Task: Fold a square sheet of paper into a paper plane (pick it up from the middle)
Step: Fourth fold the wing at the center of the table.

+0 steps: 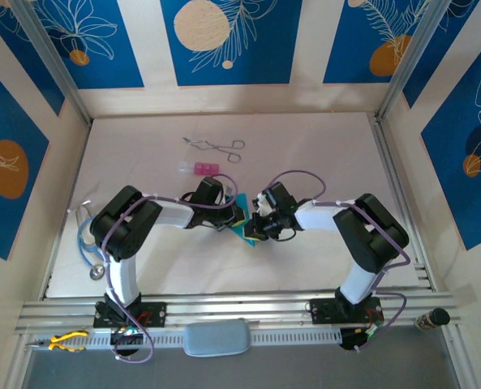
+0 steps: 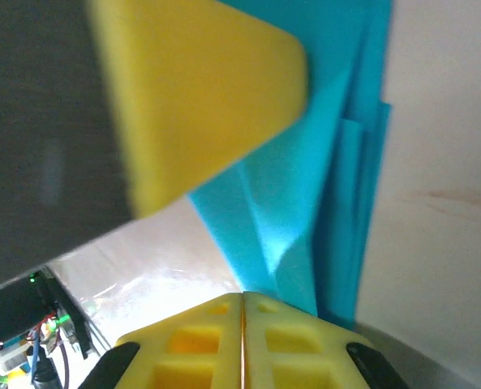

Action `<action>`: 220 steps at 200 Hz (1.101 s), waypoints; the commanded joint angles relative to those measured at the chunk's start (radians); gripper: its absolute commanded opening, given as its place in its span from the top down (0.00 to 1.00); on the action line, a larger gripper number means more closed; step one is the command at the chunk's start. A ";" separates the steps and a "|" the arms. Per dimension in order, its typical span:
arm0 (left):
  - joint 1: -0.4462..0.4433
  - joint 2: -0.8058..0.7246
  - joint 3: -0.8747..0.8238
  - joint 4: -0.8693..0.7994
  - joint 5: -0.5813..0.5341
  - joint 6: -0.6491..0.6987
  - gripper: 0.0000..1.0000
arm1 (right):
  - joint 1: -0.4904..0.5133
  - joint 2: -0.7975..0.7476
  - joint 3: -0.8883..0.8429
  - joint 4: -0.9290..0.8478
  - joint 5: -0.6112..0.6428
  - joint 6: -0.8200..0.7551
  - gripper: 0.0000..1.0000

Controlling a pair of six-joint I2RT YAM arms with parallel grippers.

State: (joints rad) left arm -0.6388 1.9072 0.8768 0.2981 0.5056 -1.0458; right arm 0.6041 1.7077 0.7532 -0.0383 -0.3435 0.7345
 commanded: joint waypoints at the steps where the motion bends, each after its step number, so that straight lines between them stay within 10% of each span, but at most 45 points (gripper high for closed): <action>1: -0.012 0.008 -0.024 -0.090 -0.057 0.000 0.93 | 0.005 0.007 -0.047 -0.004 -0.004 -0.003 0.92; 220: -0.013 -0.020 -0.035 -0.102 -0.146 -0.055 0.95 | -0.005 -0.332 -0.222 -0.042 0.016 -0.009 0.94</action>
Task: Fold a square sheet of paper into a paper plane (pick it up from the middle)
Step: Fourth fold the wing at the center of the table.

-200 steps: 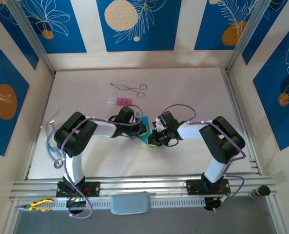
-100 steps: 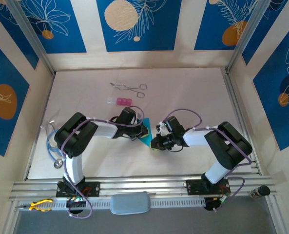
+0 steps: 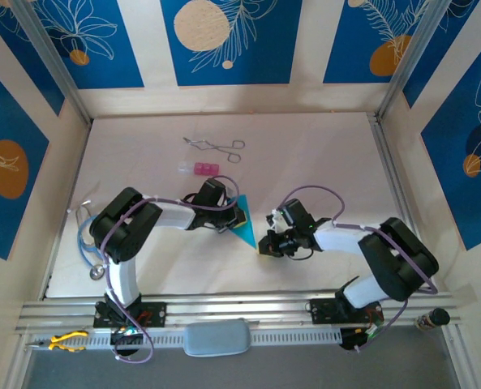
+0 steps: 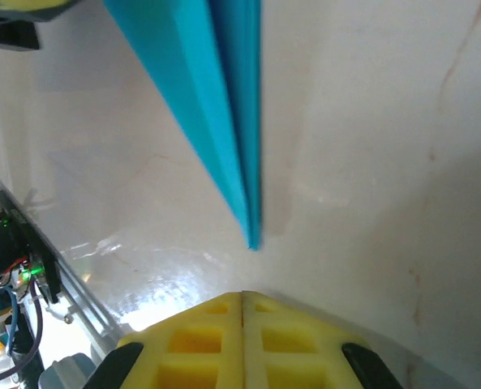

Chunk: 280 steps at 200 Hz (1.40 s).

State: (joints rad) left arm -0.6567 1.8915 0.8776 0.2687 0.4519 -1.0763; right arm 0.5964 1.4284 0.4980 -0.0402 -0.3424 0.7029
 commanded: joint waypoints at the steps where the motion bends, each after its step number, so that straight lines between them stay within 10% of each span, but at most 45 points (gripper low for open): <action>1: 0.004 -0.005 -0.037 -0.071 -0.093 -0.025 0.95 | 0.002 -0.053 0.035 -0.039 0.014 0.024 0.94; 280: 0.002 -0.009 -0.034 -0.036 -0.075 -0.018 0.95 | 0.023 0.081 0.161 0.064 0.140 0.187 0.98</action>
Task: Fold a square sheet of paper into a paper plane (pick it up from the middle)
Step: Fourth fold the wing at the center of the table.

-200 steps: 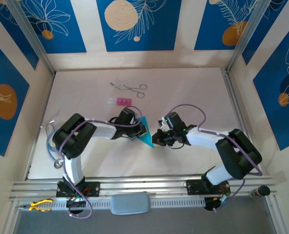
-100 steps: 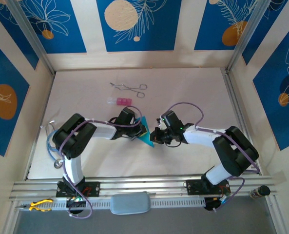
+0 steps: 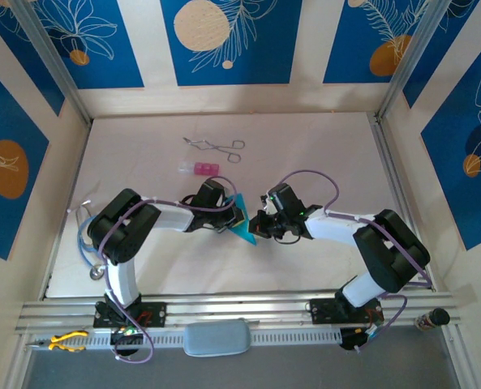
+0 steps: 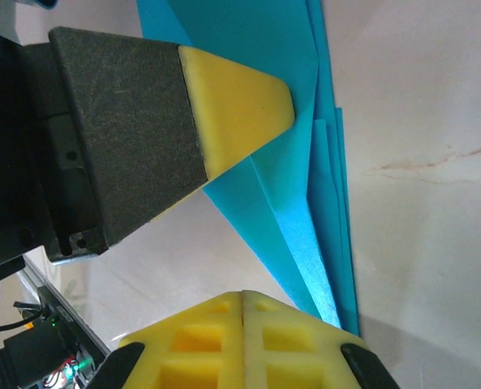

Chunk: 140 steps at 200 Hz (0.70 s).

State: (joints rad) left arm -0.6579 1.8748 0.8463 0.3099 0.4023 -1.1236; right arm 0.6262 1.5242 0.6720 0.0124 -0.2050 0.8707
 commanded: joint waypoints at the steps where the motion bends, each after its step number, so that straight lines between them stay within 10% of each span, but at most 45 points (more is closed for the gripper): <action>1: 0.004 0.007 -0.002 -0.077 -0.025 0.029 0.95 | -0.008 -0.015 -0.013 0.012 0.002 0.019 0.98; 140: 0.006 0.009 0.011 -0.089 -0.015 0.039 0.95 | -0.012 0.116 0.058 0.082 -0.030 0.030 0.99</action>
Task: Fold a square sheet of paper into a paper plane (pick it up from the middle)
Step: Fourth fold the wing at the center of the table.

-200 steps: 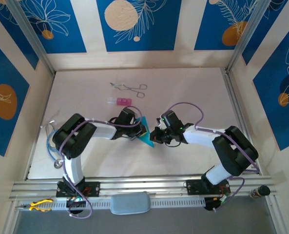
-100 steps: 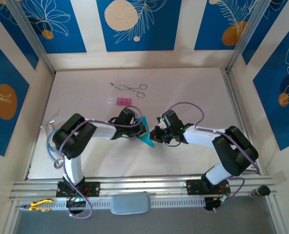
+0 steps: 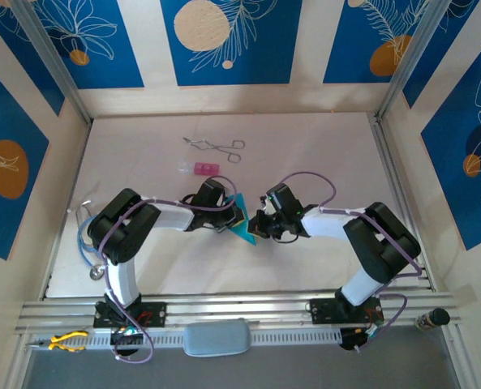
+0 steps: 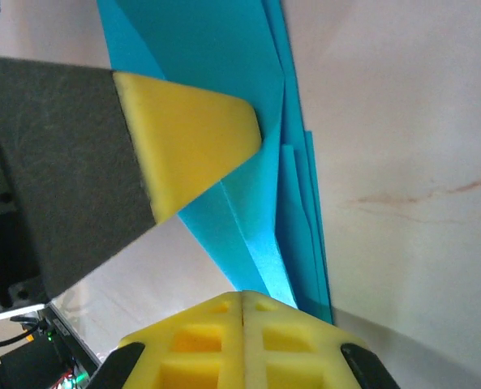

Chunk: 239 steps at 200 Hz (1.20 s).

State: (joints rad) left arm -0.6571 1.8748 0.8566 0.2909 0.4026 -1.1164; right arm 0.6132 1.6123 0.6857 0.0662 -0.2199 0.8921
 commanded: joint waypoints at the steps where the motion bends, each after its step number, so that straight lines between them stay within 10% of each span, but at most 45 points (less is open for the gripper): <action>1: 0.006 0.009 0.001 -0.070 -0.016 0.032 0.94 | 0.001 0.029 0.045 0.029 -0.016 0.008 0.99; 239: 0.013 -0.052 0.078 -0.181 0.082 0.165 0.92 | -0.043 0.119 -0.054 -0.003 0.003 0.017 0.99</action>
State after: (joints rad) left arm -0.6491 1.7897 0.9024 0.1478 0.4450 -0.9718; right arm 0.5804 1.6981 0.6582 0.1909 -0.2481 0.9257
